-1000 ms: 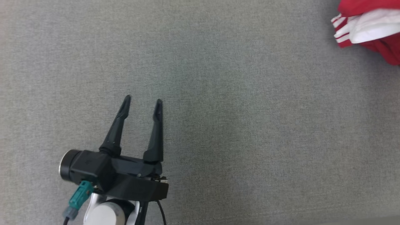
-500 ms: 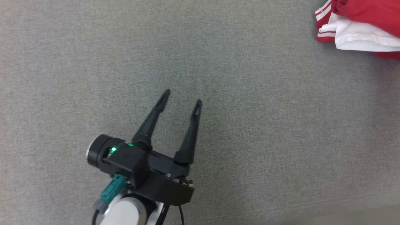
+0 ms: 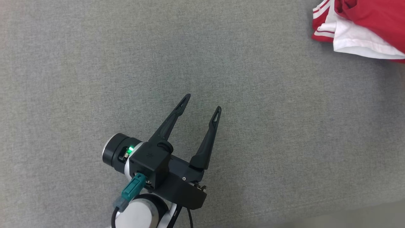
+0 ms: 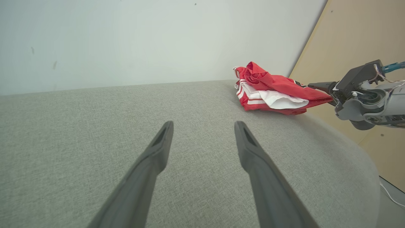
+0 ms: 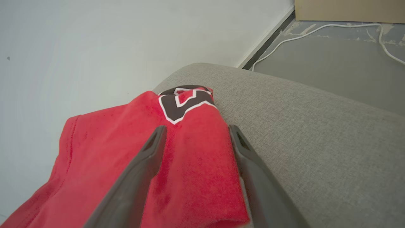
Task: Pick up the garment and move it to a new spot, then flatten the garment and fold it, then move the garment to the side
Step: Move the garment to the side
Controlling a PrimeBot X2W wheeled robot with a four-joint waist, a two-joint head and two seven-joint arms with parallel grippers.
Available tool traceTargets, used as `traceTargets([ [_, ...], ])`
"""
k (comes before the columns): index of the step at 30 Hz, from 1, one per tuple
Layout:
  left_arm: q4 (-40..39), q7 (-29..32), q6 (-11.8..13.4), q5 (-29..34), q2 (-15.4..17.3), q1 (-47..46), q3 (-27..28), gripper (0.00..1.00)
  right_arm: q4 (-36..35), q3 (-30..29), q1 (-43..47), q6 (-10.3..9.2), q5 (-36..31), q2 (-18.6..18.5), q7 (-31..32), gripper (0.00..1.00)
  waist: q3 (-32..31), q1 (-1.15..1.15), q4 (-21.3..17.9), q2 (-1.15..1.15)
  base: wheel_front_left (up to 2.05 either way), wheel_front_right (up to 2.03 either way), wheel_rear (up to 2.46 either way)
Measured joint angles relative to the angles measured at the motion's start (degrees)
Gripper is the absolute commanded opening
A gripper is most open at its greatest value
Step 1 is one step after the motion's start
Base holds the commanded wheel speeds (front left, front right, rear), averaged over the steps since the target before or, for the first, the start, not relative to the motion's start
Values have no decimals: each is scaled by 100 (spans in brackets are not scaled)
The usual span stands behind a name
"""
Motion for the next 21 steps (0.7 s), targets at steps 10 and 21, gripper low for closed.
traceTargets([
  [10, 71, 87, -27, 35, 5, 8, -31, 100, 402, 68, 175, 88, -67, 181, -235, 100, -51, 0, -201, 0, 0, 0, 0],
  [21, 305, 101, -147, -21, 3, -3, -77, 100, 436, 566, 225, 213, -660, 235, -483, 100, -215, 0, -529, -1, 0, 0, 0],
])
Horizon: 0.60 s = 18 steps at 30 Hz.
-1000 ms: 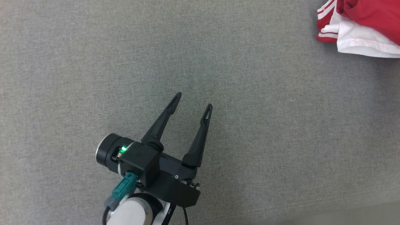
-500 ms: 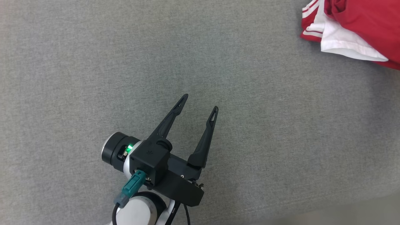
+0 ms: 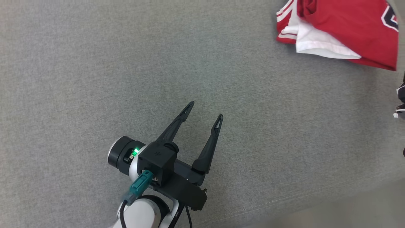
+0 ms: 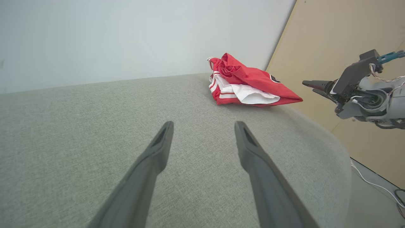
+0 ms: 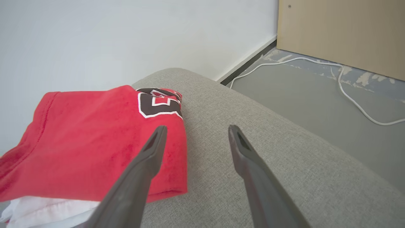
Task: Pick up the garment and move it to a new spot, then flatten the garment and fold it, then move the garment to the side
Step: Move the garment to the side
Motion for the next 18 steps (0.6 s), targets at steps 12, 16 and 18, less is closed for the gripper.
traceTargets([
  [12, 419, -337, 29, -346, -93, -108, 244, 100, -538, 603, 25, 74, -976, -44, -169, 100, -543, 0, -127, 0, 0, 0, 0],
  [16, 586, -512, 113, -402, -105, -85, 419, 100, -837, 654, 252, 90, -1140, 44, -182, 100, -773, 0, -82, 0, 0, 0, 0],
  [18, 655, -584, 164, -534, -108, -64, 516, 100, -989, 637, 415, 90, -1214, 84, -182, 100, -895, 0, -44, 0, 0, 0, 0],
])
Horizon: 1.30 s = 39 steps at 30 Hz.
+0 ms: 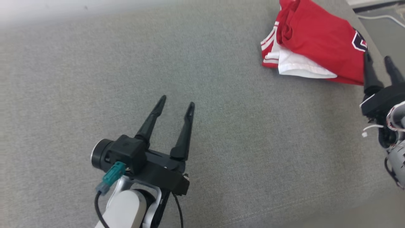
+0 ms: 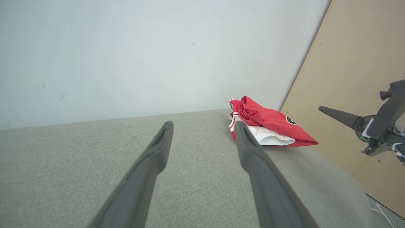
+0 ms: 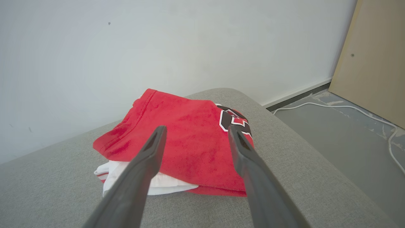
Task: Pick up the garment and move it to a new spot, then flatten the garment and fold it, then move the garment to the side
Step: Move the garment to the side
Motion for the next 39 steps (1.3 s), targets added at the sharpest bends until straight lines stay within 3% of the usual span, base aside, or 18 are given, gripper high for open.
traceTargets([
  [6, 185, -247, 120, -99, -11, 348, 339, 100, -523, -58, 628, -120, -177, 87, 0, 100, -371, 0, 163, 0, 0, 0, 0],
  [11, 271, -431, 242, -135, 41, 671, 680, 100, -1054, -133, 1222, -349, -381, 147, 0, 100, -666, 0, 346, 0, 0, 0, 0],
  [22, 392, -603, 352, -98, 199, 1374, 1250, 100, -2617, -326, 2397, -1089, -1023, 232, 0, 100, -1196, -1, 730, 0, 0, 0, 0],
  [32, 392, -677, 399, -79, 198, 1973, 1674, 100, -3815, -575, 3332, -1316, -1459, 416, -1, 100, -1452, -1, 871, 0, 0, 0, 0],
  [39, 336, -706, 402, -89, 138, 2263, 1830, 100, -4351, -853, 3977, -1369, -1806, 434, -1, 100, -1482, 0, 870, 0, 0, 0, 0],
])
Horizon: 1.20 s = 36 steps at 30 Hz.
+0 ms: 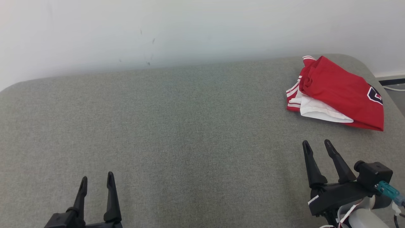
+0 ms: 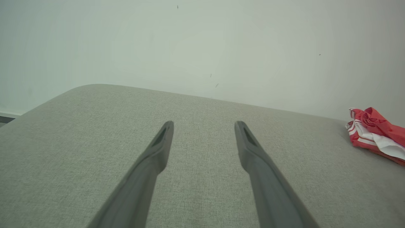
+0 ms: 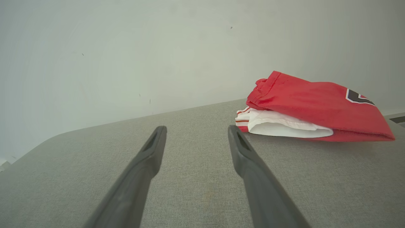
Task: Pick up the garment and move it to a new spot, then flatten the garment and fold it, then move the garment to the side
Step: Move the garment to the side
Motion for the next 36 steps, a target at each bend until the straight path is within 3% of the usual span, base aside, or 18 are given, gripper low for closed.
traceTargets([
  [18, -51, -26, 1, 69, -36, 392, 69, 100, -553, -613, 1011, -2, -891, 290, 0, 100, -253, 0, -72, 0, 0, 0, 0],
  [36, -123, 56, 1, 157, -71, 421, 8, 100, -755, -891, 1267, -2, -1301, 499, 0, 100, -324, 0, -55, 1, 0, 0, 0],
])
